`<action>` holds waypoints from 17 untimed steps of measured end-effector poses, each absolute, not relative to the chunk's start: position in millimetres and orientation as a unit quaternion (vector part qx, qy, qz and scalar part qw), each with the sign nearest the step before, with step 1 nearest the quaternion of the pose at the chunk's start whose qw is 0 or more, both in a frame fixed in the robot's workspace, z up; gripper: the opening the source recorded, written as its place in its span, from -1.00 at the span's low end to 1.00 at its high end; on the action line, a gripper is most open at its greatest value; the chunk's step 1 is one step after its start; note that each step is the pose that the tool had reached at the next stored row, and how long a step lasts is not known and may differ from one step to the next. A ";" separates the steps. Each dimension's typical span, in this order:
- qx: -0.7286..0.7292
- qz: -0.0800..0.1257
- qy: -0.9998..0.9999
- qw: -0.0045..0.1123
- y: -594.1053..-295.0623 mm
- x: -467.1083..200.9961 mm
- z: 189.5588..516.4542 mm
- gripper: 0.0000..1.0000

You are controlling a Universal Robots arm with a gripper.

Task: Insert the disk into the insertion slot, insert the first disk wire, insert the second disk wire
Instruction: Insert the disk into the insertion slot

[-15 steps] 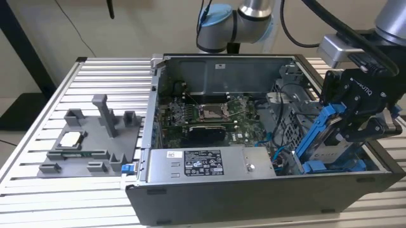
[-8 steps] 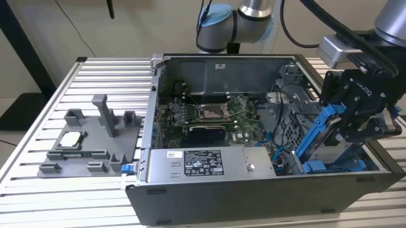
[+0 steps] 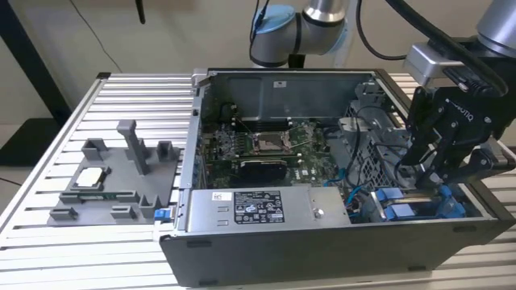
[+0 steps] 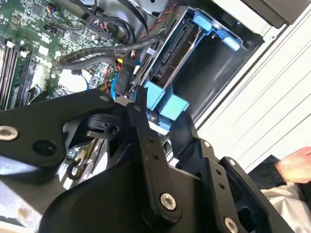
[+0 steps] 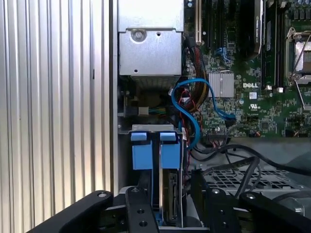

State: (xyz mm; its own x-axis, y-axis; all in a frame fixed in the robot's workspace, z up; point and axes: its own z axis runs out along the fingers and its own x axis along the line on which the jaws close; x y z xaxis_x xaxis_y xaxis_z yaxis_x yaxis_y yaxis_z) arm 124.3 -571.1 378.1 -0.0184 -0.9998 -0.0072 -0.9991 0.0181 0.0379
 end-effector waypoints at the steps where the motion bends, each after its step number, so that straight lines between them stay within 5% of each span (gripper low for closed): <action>1: 0.700 -0.016 -0.713 0.011 -571.1 124.2 380.0 -0.07; 10: 0.701 -0.017 -0.713 0.011 -568.8 124.4 406.3 -0.07; 17: 0.714 -0.008 -0.700 -0.002 -564.5 124.3 403.3 -0.07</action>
State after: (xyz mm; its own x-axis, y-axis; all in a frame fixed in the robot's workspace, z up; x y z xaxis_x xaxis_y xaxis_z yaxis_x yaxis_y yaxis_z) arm 124.3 -564.5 403.3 0.0204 -0.9997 -0.0142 -0.9998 -0.0205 0.0077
